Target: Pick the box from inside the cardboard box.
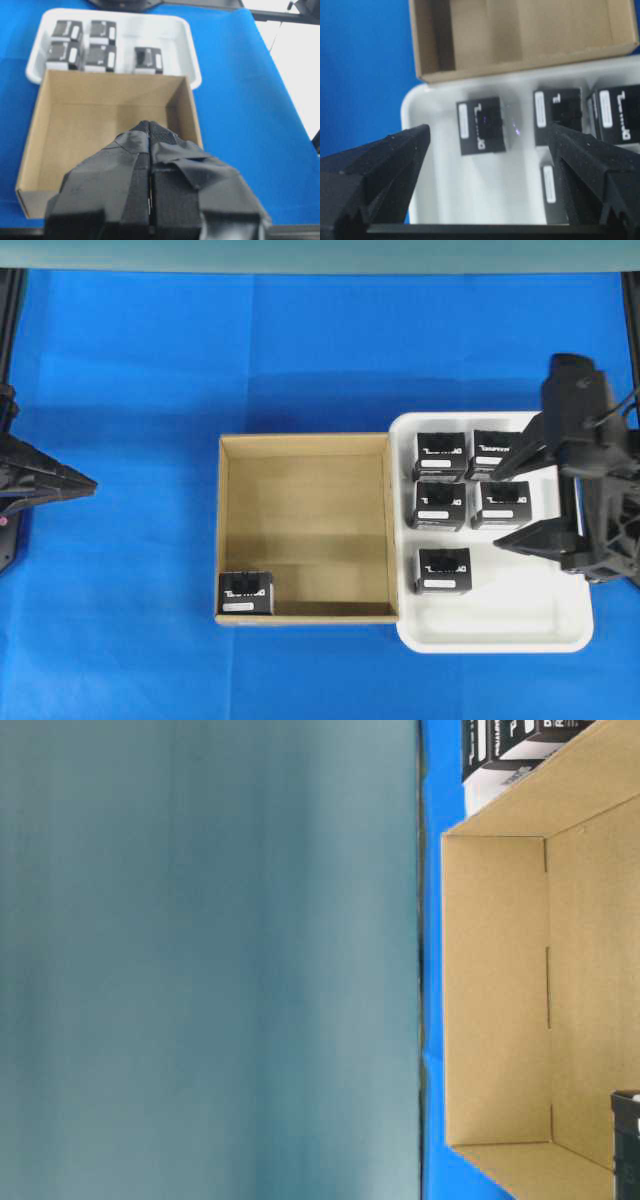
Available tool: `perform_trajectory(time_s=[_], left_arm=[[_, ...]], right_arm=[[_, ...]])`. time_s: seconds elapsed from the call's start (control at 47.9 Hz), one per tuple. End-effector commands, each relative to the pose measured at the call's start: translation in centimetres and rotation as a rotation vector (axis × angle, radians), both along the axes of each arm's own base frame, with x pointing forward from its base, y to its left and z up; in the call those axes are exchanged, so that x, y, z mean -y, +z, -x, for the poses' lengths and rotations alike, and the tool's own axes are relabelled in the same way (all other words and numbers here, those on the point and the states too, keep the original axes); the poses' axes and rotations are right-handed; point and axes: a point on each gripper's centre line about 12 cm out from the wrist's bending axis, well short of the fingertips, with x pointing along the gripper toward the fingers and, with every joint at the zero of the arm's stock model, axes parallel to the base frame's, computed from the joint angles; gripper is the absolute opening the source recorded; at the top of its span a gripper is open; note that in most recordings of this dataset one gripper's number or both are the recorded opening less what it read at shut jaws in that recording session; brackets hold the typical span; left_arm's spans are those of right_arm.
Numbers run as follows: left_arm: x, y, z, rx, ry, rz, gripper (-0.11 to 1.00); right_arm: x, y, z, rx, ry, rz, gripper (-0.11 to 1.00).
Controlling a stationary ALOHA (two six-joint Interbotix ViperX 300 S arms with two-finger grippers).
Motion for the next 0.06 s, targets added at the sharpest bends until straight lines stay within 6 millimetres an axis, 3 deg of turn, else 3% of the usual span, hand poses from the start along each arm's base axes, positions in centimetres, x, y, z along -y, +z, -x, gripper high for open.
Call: perform_trajectory(time_s=[0.0, 0.042], left_arm=[[0.03, 1.22, -0.13, 0.032, -0.002, -0.001, -0.07], [0.03, 1.16, -0.13, 0.031, -0.002, -0.001, -0.07]], right_arm=[[0.05, 0.92, 0.23, 0.069, -0.005, -0.002, 0.96], [0.07, 1.15, 0.42, 0.092, -0.006, -0.003, 0.96]])
